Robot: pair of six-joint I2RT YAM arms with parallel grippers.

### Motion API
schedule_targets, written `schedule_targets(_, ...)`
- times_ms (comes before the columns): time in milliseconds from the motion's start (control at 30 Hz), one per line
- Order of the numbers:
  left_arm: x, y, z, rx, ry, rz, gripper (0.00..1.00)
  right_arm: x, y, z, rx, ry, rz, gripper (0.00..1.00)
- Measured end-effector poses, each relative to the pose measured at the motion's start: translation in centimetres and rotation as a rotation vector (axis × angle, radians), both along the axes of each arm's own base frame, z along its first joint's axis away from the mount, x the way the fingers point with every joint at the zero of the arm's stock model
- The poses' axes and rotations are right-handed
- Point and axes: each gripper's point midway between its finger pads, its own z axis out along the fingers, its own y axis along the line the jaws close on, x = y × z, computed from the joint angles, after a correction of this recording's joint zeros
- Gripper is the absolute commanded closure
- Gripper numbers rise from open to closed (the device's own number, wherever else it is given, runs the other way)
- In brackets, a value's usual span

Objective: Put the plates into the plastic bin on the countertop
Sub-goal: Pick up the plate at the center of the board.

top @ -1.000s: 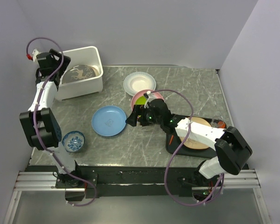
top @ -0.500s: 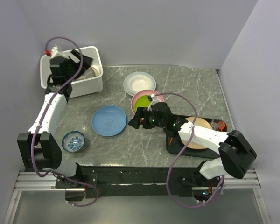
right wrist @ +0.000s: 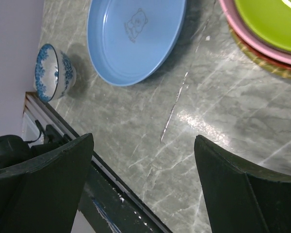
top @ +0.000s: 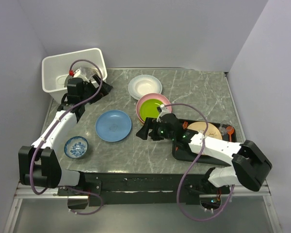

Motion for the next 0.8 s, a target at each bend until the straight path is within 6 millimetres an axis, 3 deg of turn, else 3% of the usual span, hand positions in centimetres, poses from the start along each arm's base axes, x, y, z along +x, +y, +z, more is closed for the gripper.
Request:
schedule_targets(233,-2.3,0.2,-1.3,0.032,0.032,-0.014,0.01,0.6,2.0,-1.8,-0.04,0.046,0.019,0.13)
schedule_targets(433,-4.1,0.8,-1.9,0.059,0.045,-0.004,0.01,2.4,4.2,-3.0,-0.065,0.073,0.018,0.15)
schedule_targets(800,-6.6,1.6,-0.3,0.079,0.005,0.012,0.01,5.0,7.4,-6.0,-0.107,0.125,0.022,0.19)
